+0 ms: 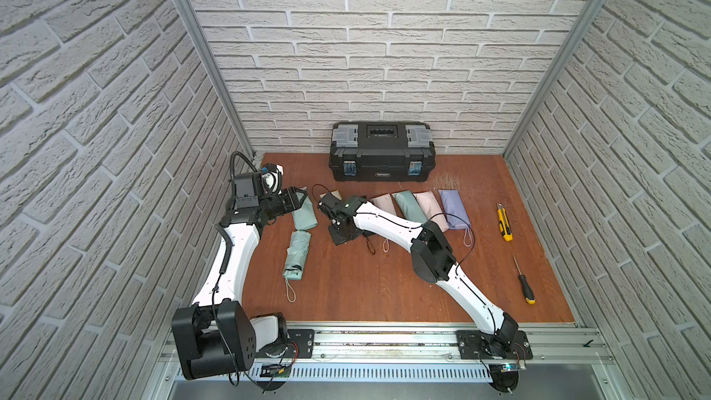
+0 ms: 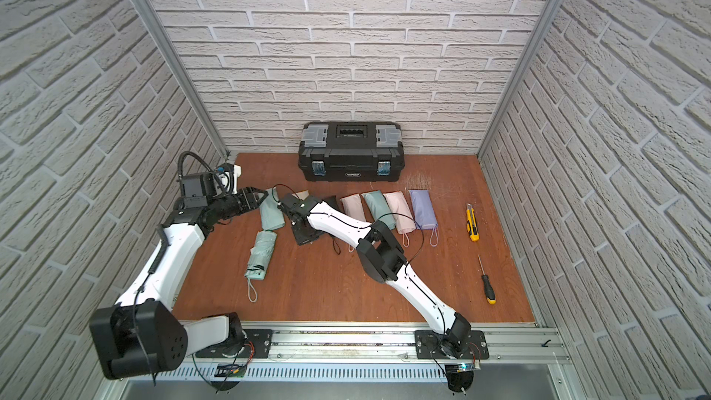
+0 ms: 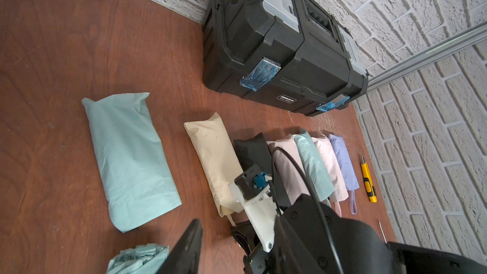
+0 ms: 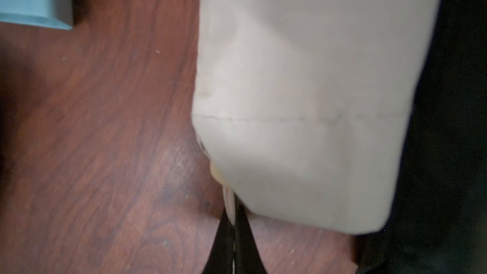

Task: Take umbrellas out of sleeves
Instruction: Move the umbrella to the center of the board.

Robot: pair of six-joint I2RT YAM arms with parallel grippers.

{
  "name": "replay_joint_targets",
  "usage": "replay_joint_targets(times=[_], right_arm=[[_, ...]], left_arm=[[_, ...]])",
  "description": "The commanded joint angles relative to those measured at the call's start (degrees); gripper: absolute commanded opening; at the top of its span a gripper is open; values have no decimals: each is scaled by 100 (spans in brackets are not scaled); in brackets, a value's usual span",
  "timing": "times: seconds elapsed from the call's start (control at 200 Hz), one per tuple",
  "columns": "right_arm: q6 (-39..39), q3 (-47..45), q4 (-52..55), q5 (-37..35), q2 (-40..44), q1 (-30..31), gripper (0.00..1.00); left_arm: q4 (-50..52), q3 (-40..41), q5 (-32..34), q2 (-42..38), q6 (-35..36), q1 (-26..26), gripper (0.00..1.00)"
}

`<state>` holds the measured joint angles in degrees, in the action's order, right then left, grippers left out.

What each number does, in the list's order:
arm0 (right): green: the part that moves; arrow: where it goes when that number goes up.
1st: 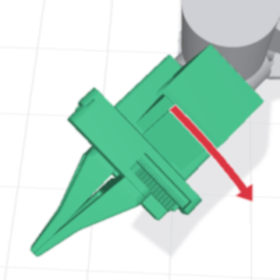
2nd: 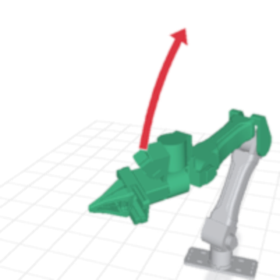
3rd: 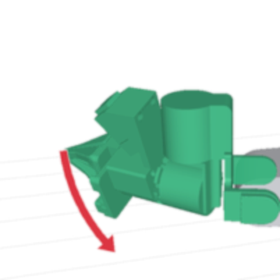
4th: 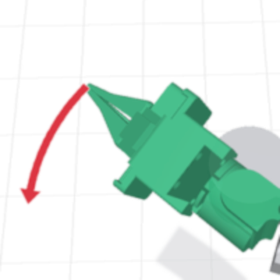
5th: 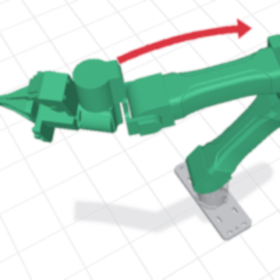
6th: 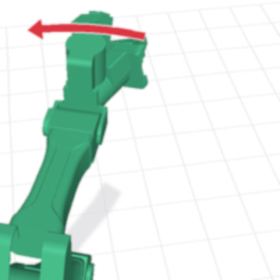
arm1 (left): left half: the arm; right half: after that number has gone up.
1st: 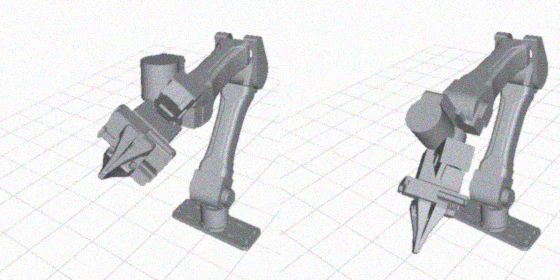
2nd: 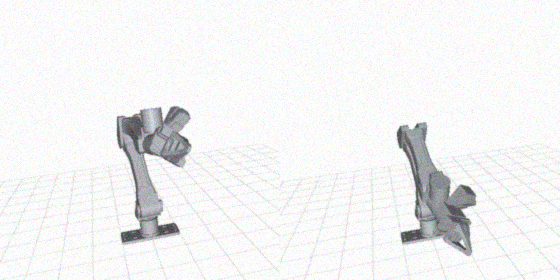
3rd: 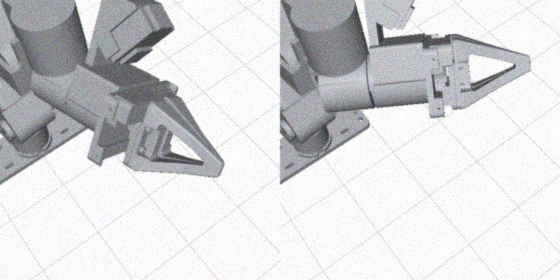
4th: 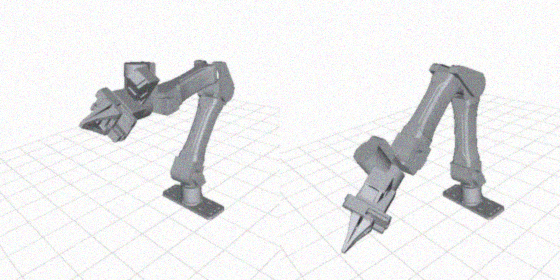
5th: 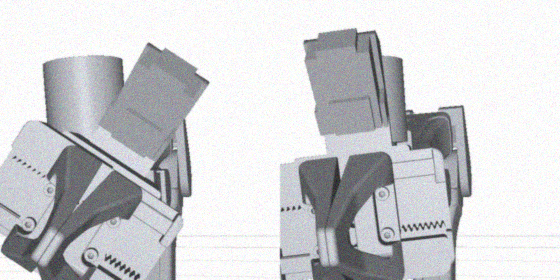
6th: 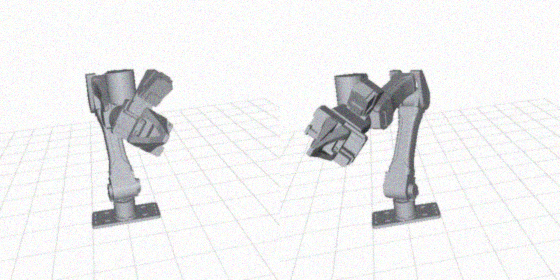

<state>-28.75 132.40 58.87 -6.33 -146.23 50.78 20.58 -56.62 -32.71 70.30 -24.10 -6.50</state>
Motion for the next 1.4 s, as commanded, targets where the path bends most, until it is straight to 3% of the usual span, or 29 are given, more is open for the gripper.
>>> replay_joint_targets(times=[0.0, 0.46, 0.7, 1.01, 1.395], right_arm=[[-124, -608, 75, 114, 393, 206, 3], [-568, -3682, -1179, 277, 2192, 309, 2], [-650, -5116, -1713, 293, 3026, 311, 3], [-498, -6651, -2247, 236, 3943, 318, 3], [-186, -7606, -2657, 211, 4823, 316, 3]], left_arm=[[-201, 17, -88, 44, 19, -59, 47], [-381, 132, -176, 256, -133, 42, 47], [-131, 141, 513, 286, -78, 878, 47], [71, 309, 1124, 379, -501, 1661, 43], [137, 538, 1982, 257, -1236, 2622, 44]])
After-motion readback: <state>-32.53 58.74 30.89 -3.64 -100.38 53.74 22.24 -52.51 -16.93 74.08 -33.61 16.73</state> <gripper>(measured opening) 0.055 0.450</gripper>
